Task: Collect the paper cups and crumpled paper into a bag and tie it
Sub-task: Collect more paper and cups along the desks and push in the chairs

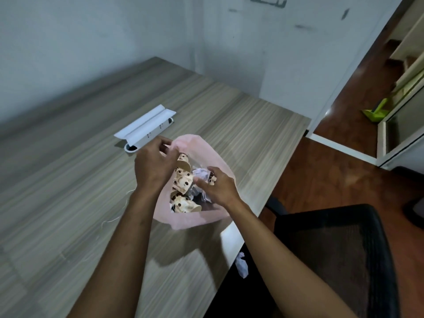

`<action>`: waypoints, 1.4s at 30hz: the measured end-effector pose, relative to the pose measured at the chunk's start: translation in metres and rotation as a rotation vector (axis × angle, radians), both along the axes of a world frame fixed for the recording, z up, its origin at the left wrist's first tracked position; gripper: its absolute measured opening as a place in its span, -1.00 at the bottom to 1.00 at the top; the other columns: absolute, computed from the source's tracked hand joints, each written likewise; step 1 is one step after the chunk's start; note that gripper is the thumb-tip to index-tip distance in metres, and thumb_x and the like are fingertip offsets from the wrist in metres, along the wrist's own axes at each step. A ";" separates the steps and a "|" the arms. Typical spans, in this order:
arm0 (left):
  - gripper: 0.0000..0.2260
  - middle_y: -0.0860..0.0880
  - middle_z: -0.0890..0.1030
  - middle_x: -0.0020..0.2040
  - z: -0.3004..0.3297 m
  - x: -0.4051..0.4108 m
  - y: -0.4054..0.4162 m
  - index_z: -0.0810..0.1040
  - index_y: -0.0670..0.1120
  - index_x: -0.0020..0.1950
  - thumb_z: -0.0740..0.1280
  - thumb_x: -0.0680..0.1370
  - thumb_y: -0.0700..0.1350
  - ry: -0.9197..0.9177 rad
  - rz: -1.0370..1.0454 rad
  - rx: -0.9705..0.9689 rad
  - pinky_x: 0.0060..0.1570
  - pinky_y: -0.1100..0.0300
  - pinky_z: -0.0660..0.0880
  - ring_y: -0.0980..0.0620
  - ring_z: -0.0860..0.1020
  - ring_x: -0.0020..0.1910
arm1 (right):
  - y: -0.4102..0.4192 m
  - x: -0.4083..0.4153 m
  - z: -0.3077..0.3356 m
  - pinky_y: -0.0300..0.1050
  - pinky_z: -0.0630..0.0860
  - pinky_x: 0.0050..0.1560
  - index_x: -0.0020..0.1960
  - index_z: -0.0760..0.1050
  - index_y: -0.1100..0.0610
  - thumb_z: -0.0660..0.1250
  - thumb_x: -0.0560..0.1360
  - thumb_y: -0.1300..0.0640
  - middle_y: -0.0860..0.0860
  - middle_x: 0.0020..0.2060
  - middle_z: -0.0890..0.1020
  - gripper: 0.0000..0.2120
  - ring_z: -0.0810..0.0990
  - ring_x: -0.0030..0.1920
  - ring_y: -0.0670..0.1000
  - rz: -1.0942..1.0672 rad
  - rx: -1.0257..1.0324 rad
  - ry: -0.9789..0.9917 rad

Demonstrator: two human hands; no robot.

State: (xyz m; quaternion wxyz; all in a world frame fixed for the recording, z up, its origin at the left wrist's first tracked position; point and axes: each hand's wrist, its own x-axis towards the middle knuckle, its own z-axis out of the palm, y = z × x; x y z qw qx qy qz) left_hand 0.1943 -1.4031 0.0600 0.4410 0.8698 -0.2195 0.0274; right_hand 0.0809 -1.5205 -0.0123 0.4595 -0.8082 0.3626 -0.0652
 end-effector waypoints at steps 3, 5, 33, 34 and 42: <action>-0.66 0.05 0.62 -0.07 -0.004 0.000 0.006 0.58 -0.02 0.17 0.45 0.47 0.09 0.034 -0.063 0.088 -0.06 0.09 0.53 0.01 0.59 -0.09 | -0.001 -0.011 0.006 -0.19 0.37 0.25 0.43 0.41 0.06 0.39 0.49 -0.01 0.04 0.34 0.53 -0.47 0.51 0.29 0.07 0.063 -0.061 0.114; -0.55 0.03 0.61 -0.02 -0.005 -0.004 0.012 0.53 -0.03 0.23 0.47 0.44 0.15 0.042 -0.090 0.096 -0.02 0.05 0.54 0.00 0.58 -0.06 | -0.002 -0.020 0.010 -0.28 0.35 0.17 0.37 0.47 0.06 0.39 0.49 0.06 0.04 0.29 0.57 -0.54 0.52 0.28 0.05 0.039 -0.066 0.125; -0.35 0.02 0.55 0.35 -0.008 -0.240 0.055 0.51 0.01 0.36 0.34 0.42 0.38 0.194 -0.601 0.264 0.29 0.14 0.37 0.03 0.47 0.34 | 0.011 -0.274 0.070 0.18 0.17 0.48 0.18 0.57 0.14 0.35 0.44 0.03 0.12 0.27 0.53 -0.65 0.27 0.45 0.20 -0.349 -0.580 0.357; -0.32 0.03 0.54 0.36 -0.009 -0.254 0.058 0.52 0.02 0.35 0.29 0.40 0.43 0.198 -0.620 0.279 0.31 0.13 0.36 0.04 0.46 0.35 | 0.014 -0.287 0.070 0.21 0.09 0.50 0.23 0.54 0.12 0.36 0.44 0.03 0.12 0.34 0.46 -0.61 0.20 0.49 0.20 -0.346 -0.627 0.394; -0.14 0.10 0.60 0.27 -0.030 -0.352 0.096 0.56 0.07 0.31 0.21 0.24 0.61 0.436 -0.797 0.299 0.30 0.08 0.45 0.12 0.55 0.24 | 0.032 -0.362 0.052 0.17 0.25 0.45 0.54 0.17 0.04 0.47 0.41 -0.07 0.12 0.57 0.02 -0.19 0.08 0.54 0.20 -0.426 -0.426 0.326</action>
